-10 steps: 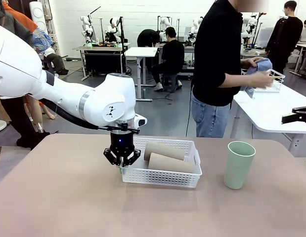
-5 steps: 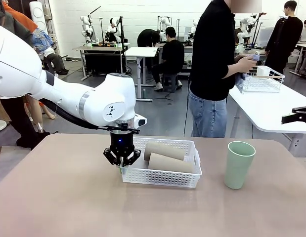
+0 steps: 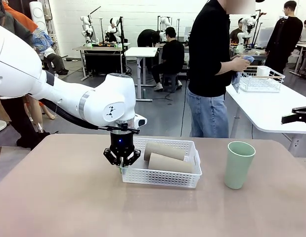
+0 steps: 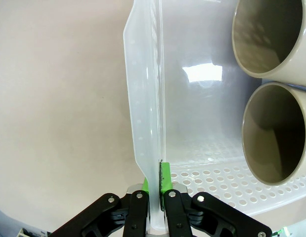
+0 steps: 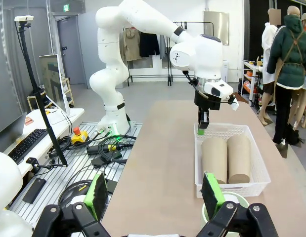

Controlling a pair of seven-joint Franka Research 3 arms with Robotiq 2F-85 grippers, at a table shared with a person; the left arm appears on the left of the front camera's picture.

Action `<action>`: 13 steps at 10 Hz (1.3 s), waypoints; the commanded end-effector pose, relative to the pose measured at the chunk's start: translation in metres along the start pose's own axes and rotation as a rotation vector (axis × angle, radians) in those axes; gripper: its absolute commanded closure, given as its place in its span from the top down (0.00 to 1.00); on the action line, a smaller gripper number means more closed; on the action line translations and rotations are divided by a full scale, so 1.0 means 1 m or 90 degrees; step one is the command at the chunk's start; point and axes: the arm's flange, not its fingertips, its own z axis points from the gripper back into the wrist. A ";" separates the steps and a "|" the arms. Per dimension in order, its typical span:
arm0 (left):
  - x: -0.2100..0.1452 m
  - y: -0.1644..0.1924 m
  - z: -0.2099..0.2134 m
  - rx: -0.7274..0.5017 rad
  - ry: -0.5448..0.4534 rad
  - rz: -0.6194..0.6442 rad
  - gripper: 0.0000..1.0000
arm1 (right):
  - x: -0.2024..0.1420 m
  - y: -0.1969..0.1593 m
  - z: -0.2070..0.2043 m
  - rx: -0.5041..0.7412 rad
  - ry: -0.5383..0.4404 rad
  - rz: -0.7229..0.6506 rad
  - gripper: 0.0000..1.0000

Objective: Clean and organize the cups into the basket.
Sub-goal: Pick up the Reusable plastic cup from the right side of the table and stack it inside the Organizing basket in the center of the table.

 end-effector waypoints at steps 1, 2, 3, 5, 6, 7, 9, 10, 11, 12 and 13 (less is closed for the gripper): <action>0.000 0.002 0.001 0.001 -0.001 -0.005 0.00 | 0.000 0.005 -0.004 -0.004 0.002 -0.011 1.00; 0.000 0.002 0.001 0.001 -0.001 -0.005 0.00 | 0.000 0.005 -0.004 -0.004 0.002 -0.011 1.00; 0.000 0.002 0.001 0.001 -0.001 -0.005 0.00 | 0.000 0.005 -0.004 -0.004 0.002 -0.011 1.00; 0.000 0.002 0.001 0.001 -0.001 -0.005 0.00 | 0.000 0.005 -0.004 -0.004 0.002 -0.011 1.00; 0.000 0.002 0.001 0.001 -0.001 -0.005 0.00 | 0.000 0.005 -0.004 -0.004 0.002 -0.011 1.00; 0.000 0.002 0.001 0.001 -0.001 -0.005 0.00 | 0.000 0.005 -0.004 -0.004 0.002 -0.011 1.00; 0.000 0.002 0.001 0.001 -0.001 -0.005 0.00 | 0.000 0.005 -0.004 -0.004 0.002 -0.011 1.00; 0.000 0.002 0.001 0.001 -0.001 -0.005 0.00 | 0.000 0.005 -0.004 -0.004 0.002 -0.011 1.00; 0.000 0.002 0.001 0.001 -0.001 -0.005 0.00 | 0.000 0.005 -0.004 -0.004 0.002 -0.011 1.00; 0.000 0.002 0.001 0.001 -0.001 -0.005 0.00 | 0.000 0.005 -0.004 -0.004 0.002 -0.011 1.00; 0.000 0.002 0.001 0.001 -0.001 -0.005 0.00 | 0.000 0.005 -0.004 -0.004 0.002 -0.011 1.00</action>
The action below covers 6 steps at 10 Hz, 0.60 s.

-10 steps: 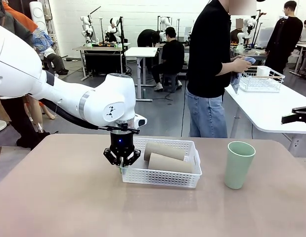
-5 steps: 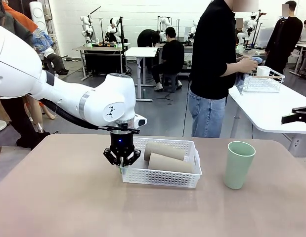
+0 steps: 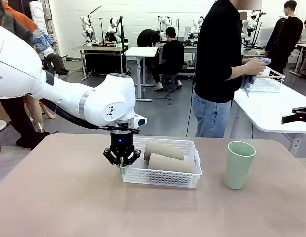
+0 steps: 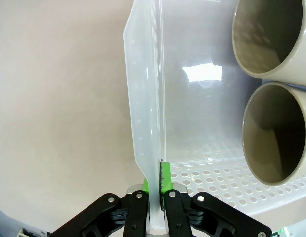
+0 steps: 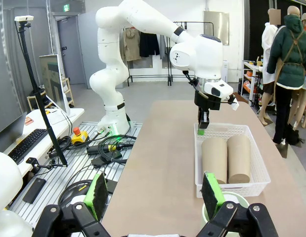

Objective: Clean and organize the cups into the basket.
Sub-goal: Pick up the Reusable plastic cup from the right side of the table and stack it inside the Organizing basket in the center of the table.

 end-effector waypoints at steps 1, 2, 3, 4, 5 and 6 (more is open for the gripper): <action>0.000 0.002 0.001 0.001 -0.001 -0.005 0.00 | 0.000 0.005 -0.004 -0.004 0.002 -0.011 1.00; 0.000 0.002 0.001 0.001 -0.001 -0.005 0.00 | 0.000 0.005 -0.004 -0.004 0.002 -0.011 1.00; 0.000 0.002 0.001 0.001 -0.001 -0.005 0.00 | 0.000 0.005 -0.004 -0.004 0.002 -0.011 1.00; 0.000 0.002 0.001 0.001 -0.001 -0.005 0.00 | 0.000 0.005 -0.004 -0.004 0.002 -0.011 1.00; 0.000 0.002 0.001 0.001 -0.001 -0.005 0.00 | 0.000 0.005 -0.004 -0.004 0.002 -0.011 1.00; 0.000 0.002 0.001 0.001 -0.001 -0.005 0.00 | 0.000 0.005 -0.004 -0.004 0.002 -0.011 1.00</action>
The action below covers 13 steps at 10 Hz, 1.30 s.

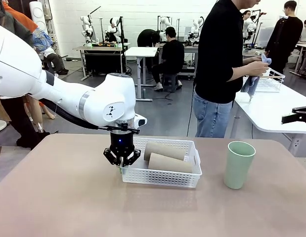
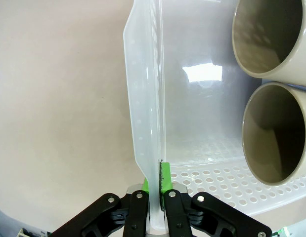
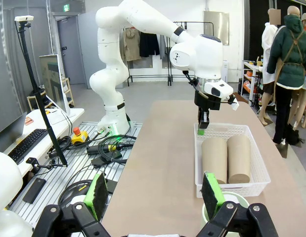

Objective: Clean and organize the cups into the basket.
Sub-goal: Pick up the Reusable plastic cup from the right side of the table and stack it inside the Organizing basket in the center of the table.

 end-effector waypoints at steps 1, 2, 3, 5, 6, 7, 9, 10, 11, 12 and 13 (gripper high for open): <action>0.000 0.002 0.001 0.001 -0.001 -0.005 0.00 | 0.000 0.000 0.000 0.000 0.000 0.000 1.00; 0.000 0.002 0.001 0.001 -0.001 -0.005 0.00 | -0.016 0.002 0.005 0.020 0.046 0.058 1.00; 0.000 0.002 0.001 0.001 -0.001 -0.005 0.00 | -0.042 0.001 0.019 0.046 0.075 0.098 1.00; 0.000 0.002 0.001 0.001 -0.001 -0.005 0.00 | -0.073 -0.015 0.031 0.012 0.093 0.080 1.00; 0.000 0.002 0.001 0.001 -0.001 -0.005 0.00 | -0.091 -0.021 0.032 -0.003 0.119 0.079 1.00; 0.000 0.002 0.001 0.001 -0.001 -0.005 0.00 | -0.113 -0.030 0.029 -0.031 0.159 0.056 1.00; 0.000 0.002 0.001 0.001 -0.001 -0.005 0.00 | -0.143 -0.052 0.021 -0.074 0.148 -0.011 1.00; 0.000 0.002 0.001 0.001 -0.001 -0.005 0.00 | -0.156 -0.064 0.017 -0.100 0.138 -0.042 1.00; 0.000 0.002 0.001 0.001 -0.001 -0.005 0.00 | -0.169 -0.073 0.012 -0.110 0.133 -0.058 1.00; 0.000 0.002 0.001 0.001 -0.001 -0.005 0.00 | -0.177 -0.081 0.006 -0.108 0.142 -0.072 1.00; 0.000 0.002 0.001 0.001 -0.001 -0.005 0.00 | -0.182 -0.087 0.002 -0.115 0.139 -0.081 1.00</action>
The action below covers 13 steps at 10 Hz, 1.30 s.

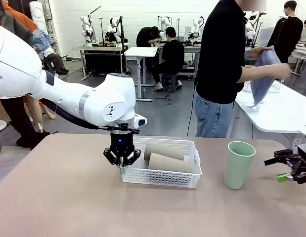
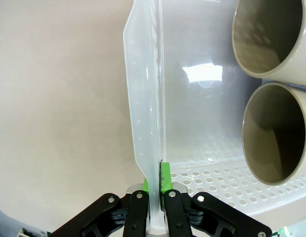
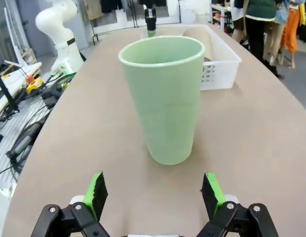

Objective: Clean and organize the cups into the basket.
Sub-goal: Pick up the Reusable plastic cup from the right side of the table and stack it inside the Organizing basket in the center of the table.

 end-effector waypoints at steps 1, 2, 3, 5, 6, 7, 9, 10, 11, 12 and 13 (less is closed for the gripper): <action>0.000 0.002 0.001 0.001 -0.001 -0.005 0.00 | 0.003 -0.013 -0.007 -0.015 0.001 -0.021 1.00; 0.000 0.002 0.001 0.001 -0.001 -0.005 0.00 | 0.006 -0.013 -0.010 -0.022 -0.014 -0.029 1.00; 0.000 0.002 0.001 0.001 -0.001 -0.005 0.00 | -0.002 -0.005 -0.005 -0.002 -0.001 -0.009 1.00; 0.000 0.002 0.001 0.001 -0.001 -0.005 0.00 | -0.002 -0.005 -0.005 -0.002 -0.001 -0.009 1.00; 0.000 0.002 0.001 0.001 -0.001 -0.005 0.00 | -0.002 -0.005 -0.005 -0.002 -0.001 -0.009 1.00; 0.000 0.002 0.001 0.001 -0.001 -0.005 0.00 | -0.002 -0.005 -0.005 -0.002 -0.001 -0.009 1.00; 0.000 0.002 0.001 0.001 -0.001 -0.005 0.00 | -0.005 -0.014 -0.019 -0.049 0.020 -0.009 1.00; 0.000 0.002 0.001 0.001 -0.001 -0.005 0.00 | -0.011 -0.022 -0.037 -0.076 0.055 -0.017 1.00; 0.000 0.002 0.001 0.001 -0.001 -0.005 0.00 | -0.015 -0.027 -0.050 -0.103 0.078 -0.004 1.00; 0.000 0.002 0.001 0.001 -0.001 -0.005 0.00 | -0.018 -0.029 -0.061 -0.114 0.084 -0.001 1.00; 0.000 0.002 0.001 0.001 -0.001 -0.005 0.00 | -0.019 -0.030 -0.069 -0.104 0.080 0.003 1.00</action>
